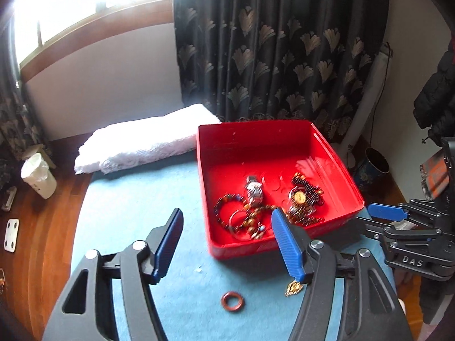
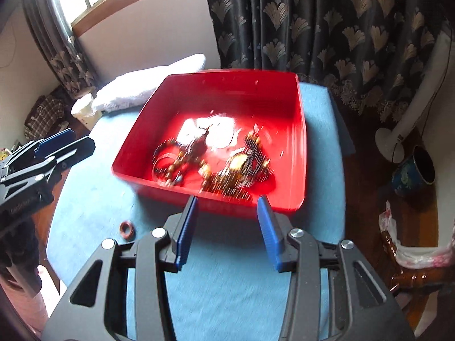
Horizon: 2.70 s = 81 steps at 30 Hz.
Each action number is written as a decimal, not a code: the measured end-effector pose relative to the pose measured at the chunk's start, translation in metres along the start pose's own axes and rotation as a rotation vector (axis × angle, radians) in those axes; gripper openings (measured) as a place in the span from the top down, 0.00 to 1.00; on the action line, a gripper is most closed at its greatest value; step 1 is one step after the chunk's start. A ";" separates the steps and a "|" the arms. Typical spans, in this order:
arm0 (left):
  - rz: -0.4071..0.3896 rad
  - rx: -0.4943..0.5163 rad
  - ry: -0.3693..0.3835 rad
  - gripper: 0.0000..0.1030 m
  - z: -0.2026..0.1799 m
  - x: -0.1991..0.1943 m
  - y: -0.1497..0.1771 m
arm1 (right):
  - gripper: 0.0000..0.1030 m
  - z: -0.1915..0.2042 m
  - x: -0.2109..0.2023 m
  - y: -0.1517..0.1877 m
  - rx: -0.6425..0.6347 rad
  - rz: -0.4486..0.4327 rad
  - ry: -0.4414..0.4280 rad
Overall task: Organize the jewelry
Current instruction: 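Move both open tools back toward the wooden ring and gold pendant, then grasp the gold pendant with the right tool while the left tool grasps the brown wooden ring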
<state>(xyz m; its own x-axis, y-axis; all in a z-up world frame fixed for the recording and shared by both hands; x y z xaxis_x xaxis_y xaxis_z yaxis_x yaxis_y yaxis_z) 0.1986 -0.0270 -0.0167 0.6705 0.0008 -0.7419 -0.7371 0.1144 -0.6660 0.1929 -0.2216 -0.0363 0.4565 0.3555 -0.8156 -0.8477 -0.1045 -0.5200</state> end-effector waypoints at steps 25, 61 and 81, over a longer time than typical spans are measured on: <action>0.286 0.009 -0.012 0.38 0.002 0.065 0.105 | 0.67 0.028 0.069 0.063 0.047 0.228 -0.048; 0.319 -0.001 0.018 0.71 0.009 0.064 0.113 | 0.67 0.033 0.088 0.059 0.026 0.276 -0.079; 0.325 -0.021 0.026 0.71 0.015 0.064 0.114 | 0.85 0.043 0.091 0.065 0.006 0.312 -0.125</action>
<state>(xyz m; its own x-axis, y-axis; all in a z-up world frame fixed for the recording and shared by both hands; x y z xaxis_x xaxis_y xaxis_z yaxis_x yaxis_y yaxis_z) 0.1591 0.0005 -0.1388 0.3977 0.0083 -0.9175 -0.9140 0.0916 -0.3953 0.1673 -0.1561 -0.1332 0.1384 0.4185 -0.8976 -0.9430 -0.2213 -0.2486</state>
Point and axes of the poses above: each gripper's, at about its wrist camera, not at the fingertips, and x roughly the way its jaws point, z to its left, y to its underside, the point moved 4 cm from there along x, roughly the way its jaws point, and after that the axes turned 9 degrees about -y, right-handed, at the moved point
